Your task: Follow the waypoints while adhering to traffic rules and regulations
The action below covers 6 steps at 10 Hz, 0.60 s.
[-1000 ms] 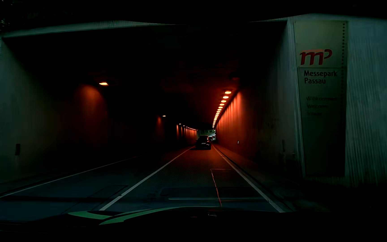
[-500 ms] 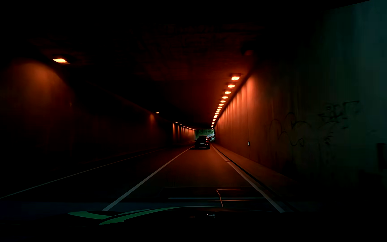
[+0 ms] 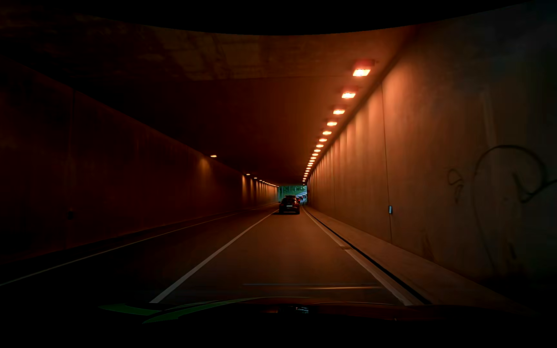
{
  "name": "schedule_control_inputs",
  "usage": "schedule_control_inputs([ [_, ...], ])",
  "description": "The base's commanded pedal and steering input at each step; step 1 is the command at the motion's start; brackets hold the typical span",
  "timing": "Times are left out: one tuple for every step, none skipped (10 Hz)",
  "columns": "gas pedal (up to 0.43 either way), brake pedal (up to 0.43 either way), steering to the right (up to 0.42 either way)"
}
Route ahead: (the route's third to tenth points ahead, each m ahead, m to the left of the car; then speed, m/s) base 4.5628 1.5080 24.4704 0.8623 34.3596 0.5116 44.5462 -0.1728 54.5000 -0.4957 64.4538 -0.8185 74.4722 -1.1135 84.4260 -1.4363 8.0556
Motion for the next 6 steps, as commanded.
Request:
schedule_control_inputs([
  [0.0, 0.0, 0.012],
  [0.0, 0.0, 0.011],
  [0.0, 0.0, 0.009],
  [0.0, 0.0, 0.009],
  [0.0, 0.0, 0.008],
  [0.0, 0.0, 0.006],
])
